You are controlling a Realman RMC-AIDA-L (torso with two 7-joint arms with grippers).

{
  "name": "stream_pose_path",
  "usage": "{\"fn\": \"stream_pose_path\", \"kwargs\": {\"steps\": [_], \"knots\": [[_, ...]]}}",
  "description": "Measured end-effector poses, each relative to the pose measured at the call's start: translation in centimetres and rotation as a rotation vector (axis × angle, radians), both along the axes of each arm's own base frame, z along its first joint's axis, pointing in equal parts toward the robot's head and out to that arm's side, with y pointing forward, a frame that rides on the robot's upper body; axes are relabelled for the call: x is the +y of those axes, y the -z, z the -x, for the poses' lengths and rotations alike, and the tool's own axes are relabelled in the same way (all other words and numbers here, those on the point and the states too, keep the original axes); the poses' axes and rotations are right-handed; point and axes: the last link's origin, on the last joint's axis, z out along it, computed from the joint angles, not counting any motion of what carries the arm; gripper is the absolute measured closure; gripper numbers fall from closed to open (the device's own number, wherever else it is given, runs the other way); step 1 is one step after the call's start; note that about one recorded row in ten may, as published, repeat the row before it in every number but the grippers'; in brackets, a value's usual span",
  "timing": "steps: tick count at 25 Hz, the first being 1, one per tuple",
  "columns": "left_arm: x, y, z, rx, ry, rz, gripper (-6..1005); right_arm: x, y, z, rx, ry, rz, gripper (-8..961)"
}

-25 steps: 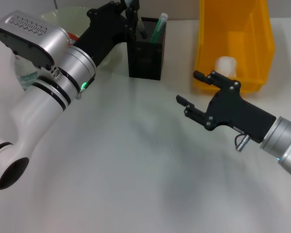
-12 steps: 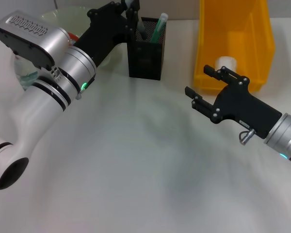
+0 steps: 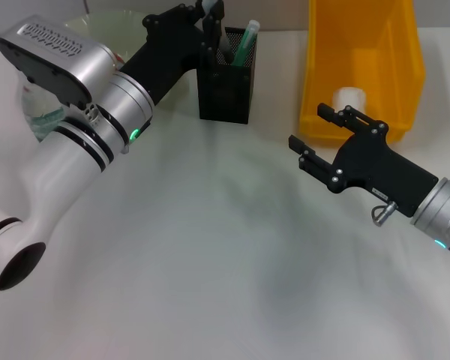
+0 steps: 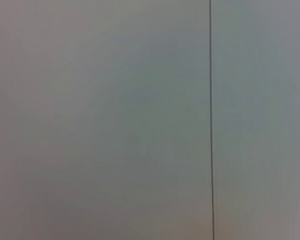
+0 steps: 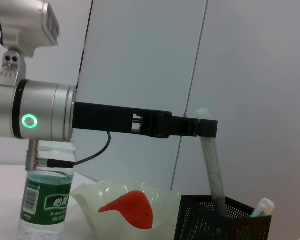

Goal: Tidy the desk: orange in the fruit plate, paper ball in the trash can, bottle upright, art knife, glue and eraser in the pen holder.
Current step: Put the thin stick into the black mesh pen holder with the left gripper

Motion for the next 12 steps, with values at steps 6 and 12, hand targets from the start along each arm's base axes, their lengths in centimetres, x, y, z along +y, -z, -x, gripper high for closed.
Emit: {"fn": "stream_pose_path", "kwargs": {"steps": [6, 12], "knots": [[0.36, 0.22, 0.0, 0.023, -0.013, 0.011, 826, -0.12, 0.01, -0.1, 0.001, 0.003, 0.001, 314], [0.61, 0.46, 0.13, 0.038, -0.034, 0.024, 824, -0.22, 0.01, -0.11, 0.003, 0.002, 0.003, 314]]}}
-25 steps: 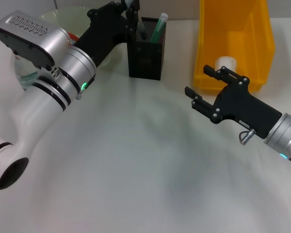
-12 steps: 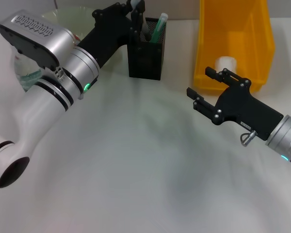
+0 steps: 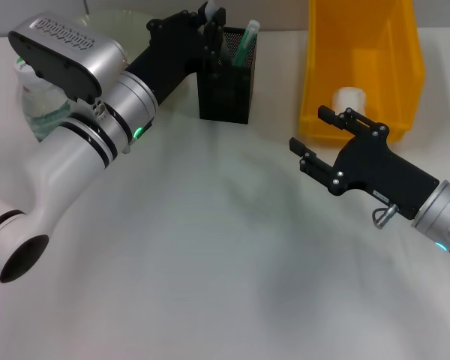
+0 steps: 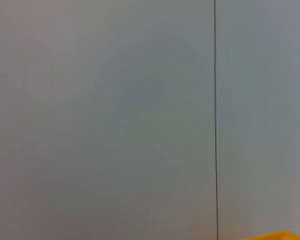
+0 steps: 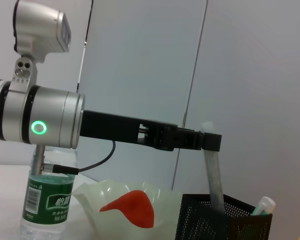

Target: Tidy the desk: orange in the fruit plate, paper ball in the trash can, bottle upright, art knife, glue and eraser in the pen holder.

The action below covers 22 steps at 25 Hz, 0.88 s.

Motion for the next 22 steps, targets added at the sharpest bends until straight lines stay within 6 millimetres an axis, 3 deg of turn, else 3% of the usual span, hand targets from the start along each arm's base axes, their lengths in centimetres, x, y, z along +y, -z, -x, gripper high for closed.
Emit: {"fn": "stream_pose_path", "kwargs": {"steps": [14, 22], "knots": [[-0.62, 0.14, 0.17, -0.004, 0.02, 0.011, 820, 0.04, -0.01, -0.09, -0.003, 0.005, -0.002, 315], [-0.88, -0.1, 0.21, -0.039, 0.017, -0.001, 489, 0.03, 0.0, -0.12, -0.003, 0.007, -0.002, 316]]}}
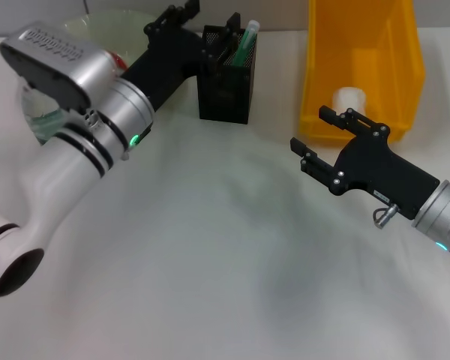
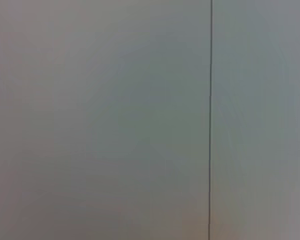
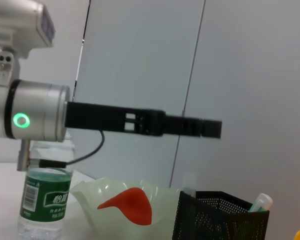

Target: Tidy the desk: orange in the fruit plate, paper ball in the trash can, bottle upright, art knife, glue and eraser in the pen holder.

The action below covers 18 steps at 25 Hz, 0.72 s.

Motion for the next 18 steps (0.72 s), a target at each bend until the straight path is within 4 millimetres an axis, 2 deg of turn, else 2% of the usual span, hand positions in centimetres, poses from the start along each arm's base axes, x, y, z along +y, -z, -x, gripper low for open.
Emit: {"fn": "stream_pose_path", "kwargs": {"steps": [2, 3, 5, 6, 7, 8, 10, 11, 12, 14, 17, 18], "knots": [[0.0, 0.0, 0.0, 0.0, 0.0, 0.0, 421, 0.0, 0.0, -0.1, 0.001, 0.003, -0.003, 316], [-0.9, -0.8, 0.1, -0.09, 0.035, 0.007, 387, 0.0, -0.1, -0.1, 0.004, 0.005, -0.006, 316], [-0.9, -0.8, 0.1, -0.09, 0.035, 0.007, 318, 0.0, -0.2, -0.1, 0.01, 0.007, -0.013, 316], [-1.7, -1.8, 0.7, -0.155, 0.071, 0.037, 284, -0.1, -0.3, -0.1, 0.015, 0.006, -0.016, 316], [-1.7, -1.8, 0.7, -0.155, 0.071, 0.037, 249, -0.1, -0.4, -0.1, 0.019, 0.005, -0.018, 316], [-3.1, -3.1, 1.5, -0.216, 0.143, 0.097, 215, -0.3, -0.4, 0.0, 0.027, -0.003, -0.018, 316], [-3.1, -3.1, 1.5, -0.216, 0.143, 0.097, 215, -0.5, -0.5, 0.0, 0.04, -0.005, -0.011, 317], [-5.2, -4.5, 2.6, -0.245, 0.232, 0.171, 215, -0.5, -0.5, 0.0, 0.04, -0.005, -0.011, 317], [-5.2, -4.5, 2.6, -0.245, 0.232, 0.171, 215, -0.6, -0.5, 0.0, 0.052, -0.003, -0.004, 317], [-7.3, -5.8, 4.4, -0.244, 0.273, 0.228, 216, -0.7, -0.7, 0.1, 0.094, 0.007, 0.018, 317], [-7.8, -6.2, 5.0, -0.231, 0.279, 0.253, 216, -1.1, -1.2, 0.3, 0.172, 0.013, 0.062, 316], [-8.7, -6.8, 5.9, -0.16, 0.306, 0.354, 216, -1.4, -1.7, 0.4, 0.225, 0.008, 0.093, 314]]}}
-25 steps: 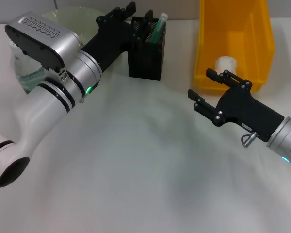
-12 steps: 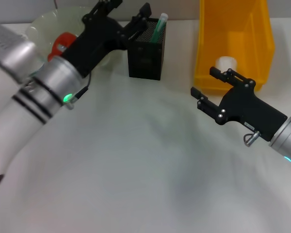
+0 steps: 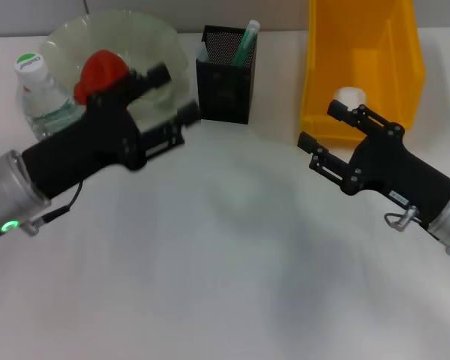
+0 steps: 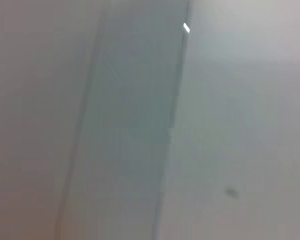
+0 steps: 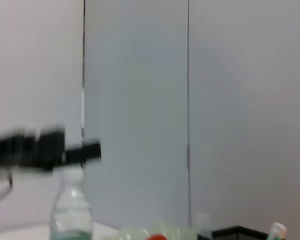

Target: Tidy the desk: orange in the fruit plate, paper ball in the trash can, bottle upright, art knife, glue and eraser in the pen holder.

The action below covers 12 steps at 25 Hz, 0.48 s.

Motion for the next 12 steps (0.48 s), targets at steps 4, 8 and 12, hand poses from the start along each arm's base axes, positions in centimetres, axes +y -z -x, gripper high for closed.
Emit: {"fn": "stream_pose_path", "kwargs": {"steps": [4, 8, 12], "knots": [[-0.3, -0.6, 0.7, 0.062, 0.015, 0.058, 216, -0.5, -1.2, -0.1, 0.084, 0.001, 0.068, 283], [-0.4, -1.4, 1.2, 0.122, 0.022, 0.115, 217, -0.5, -2.6, -0.7, 0.11, 0.01, 0.213, 175], [-0.4, -1.6, 1.3, 0.159, 0.033, 0.147, 217, -0.7, -3.2, -1.0, 0.052, -0.025, 0.367, 135]]}}
